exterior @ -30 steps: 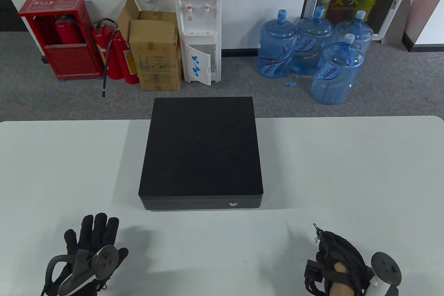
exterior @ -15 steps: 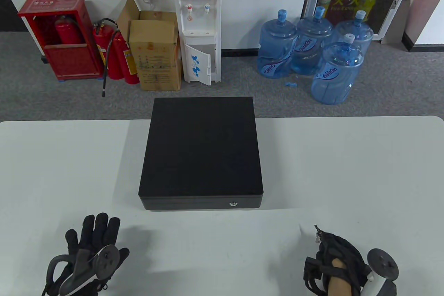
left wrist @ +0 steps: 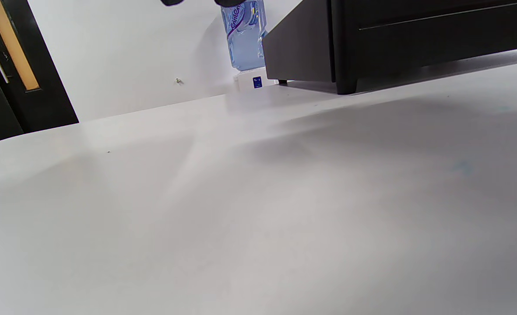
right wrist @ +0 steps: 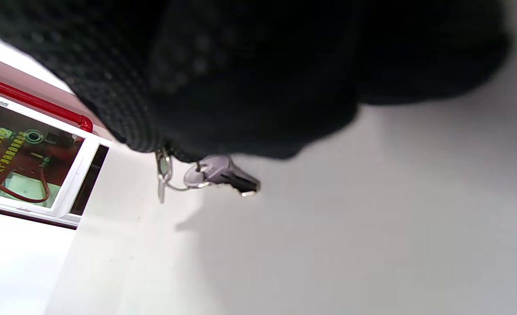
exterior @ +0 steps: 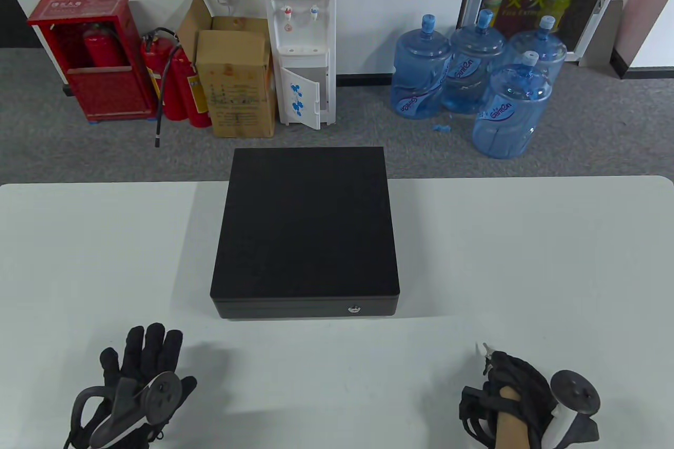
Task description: Close cash drawer
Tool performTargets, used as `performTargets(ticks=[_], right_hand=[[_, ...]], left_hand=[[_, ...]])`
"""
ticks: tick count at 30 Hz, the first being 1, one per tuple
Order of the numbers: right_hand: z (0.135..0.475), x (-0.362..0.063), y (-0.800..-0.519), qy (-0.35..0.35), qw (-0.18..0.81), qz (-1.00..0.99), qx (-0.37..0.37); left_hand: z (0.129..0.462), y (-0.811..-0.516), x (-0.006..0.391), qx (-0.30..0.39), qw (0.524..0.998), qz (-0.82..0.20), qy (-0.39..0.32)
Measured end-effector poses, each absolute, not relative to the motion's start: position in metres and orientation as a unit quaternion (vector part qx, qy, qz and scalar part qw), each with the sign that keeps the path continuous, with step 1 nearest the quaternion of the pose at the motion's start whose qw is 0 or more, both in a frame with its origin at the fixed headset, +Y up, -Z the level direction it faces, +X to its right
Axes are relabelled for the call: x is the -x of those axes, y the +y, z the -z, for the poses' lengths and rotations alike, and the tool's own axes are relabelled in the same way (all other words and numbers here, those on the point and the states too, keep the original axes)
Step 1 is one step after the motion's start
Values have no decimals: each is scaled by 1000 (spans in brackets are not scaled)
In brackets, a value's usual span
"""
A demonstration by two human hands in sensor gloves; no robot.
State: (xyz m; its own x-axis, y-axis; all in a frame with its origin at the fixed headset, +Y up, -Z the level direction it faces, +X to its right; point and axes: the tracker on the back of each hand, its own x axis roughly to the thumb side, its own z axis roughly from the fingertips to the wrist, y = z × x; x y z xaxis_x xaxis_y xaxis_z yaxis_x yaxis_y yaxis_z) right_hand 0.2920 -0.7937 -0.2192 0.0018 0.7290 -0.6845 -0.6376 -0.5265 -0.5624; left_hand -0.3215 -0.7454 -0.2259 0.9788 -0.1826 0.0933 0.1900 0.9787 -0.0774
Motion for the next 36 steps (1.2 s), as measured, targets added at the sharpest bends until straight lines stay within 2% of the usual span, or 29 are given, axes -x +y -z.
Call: performTargets(ticks=[17, 20, 25, 36], right_hand=[[220, -293, -795, -49, 481, -696, 531], [221, -292, -790, -55, 449, -719, 527], [224, -283, -773, -87, 333, -789, 508], [220, -279, -763, -123, 318, -796, 500]], left_hand=[[226, -745, 323, 49, 994, 88, -39], [226, -745, 323, 50, 994, 87, -37], [226, -745, 323, 51, 994, 87, -37], [226, -745, 322, 53, 994, 86, -38]])
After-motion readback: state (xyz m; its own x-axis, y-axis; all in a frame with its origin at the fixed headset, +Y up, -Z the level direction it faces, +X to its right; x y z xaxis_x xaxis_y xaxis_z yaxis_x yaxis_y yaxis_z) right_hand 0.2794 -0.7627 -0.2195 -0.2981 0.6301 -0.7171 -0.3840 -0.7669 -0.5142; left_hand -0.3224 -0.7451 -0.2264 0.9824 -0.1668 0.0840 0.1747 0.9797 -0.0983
